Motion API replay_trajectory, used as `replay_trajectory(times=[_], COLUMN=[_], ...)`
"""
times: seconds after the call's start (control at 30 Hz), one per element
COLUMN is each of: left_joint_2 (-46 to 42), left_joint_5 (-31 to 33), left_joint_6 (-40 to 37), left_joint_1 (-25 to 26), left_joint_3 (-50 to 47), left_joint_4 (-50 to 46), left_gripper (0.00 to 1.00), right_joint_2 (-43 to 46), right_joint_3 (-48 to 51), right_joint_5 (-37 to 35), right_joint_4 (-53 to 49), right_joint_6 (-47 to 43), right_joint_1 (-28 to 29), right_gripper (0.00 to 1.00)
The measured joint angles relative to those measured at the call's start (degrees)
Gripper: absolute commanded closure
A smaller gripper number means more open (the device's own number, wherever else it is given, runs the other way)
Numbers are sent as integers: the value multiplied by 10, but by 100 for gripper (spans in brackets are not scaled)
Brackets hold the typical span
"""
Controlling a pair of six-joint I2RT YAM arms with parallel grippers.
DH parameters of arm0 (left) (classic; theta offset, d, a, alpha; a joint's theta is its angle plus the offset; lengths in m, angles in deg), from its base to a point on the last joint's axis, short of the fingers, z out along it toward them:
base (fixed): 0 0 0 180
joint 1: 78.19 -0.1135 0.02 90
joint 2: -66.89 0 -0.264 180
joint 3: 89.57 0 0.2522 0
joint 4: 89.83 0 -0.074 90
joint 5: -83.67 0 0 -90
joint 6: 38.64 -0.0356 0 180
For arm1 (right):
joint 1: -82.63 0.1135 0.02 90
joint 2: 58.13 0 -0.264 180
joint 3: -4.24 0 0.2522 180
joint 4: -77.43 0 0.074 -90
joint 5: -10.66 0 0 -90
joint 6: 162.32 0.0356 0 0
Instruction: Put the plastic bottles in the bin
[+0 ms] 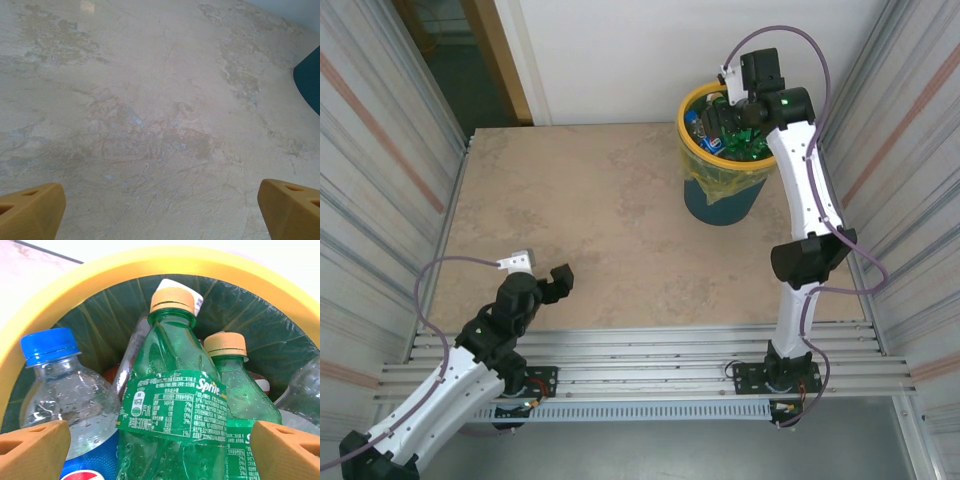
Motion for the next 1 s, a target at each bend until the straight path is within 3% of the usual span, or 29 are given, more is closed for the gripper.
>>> replay_trajectory(times=[0.07, 0.23, 0.33, 0.77, 1.0], left_joint_2=[0, -1, -6, -19, -35], left_joint_5=[0, 0, 0, 0, 1], left_joint_6=[0, 0, 0, 0, 0], left_joint_1=[0, 0, 0, 0, 0], left_joint_3=[0, 0, 0, 0, 0], left_joint_4=[0, 0, 0, -2, -10], left_gripper=[1, 1, 1, 1, 1], right_joint_2=[7, 37, 58, 82, 83], right_joint_3=[0, 11, 35, 139, 142], right_joint_5=[4, 11, 12, 8, 9], right_joint_4=[0, 12, 26, 87, 94], right_joint_6=[2, 16, 24, 47, 60], right_joint_1=[0, 0, 0, -4, -4], right_gripper=[17, 44, 51, 53, 47])
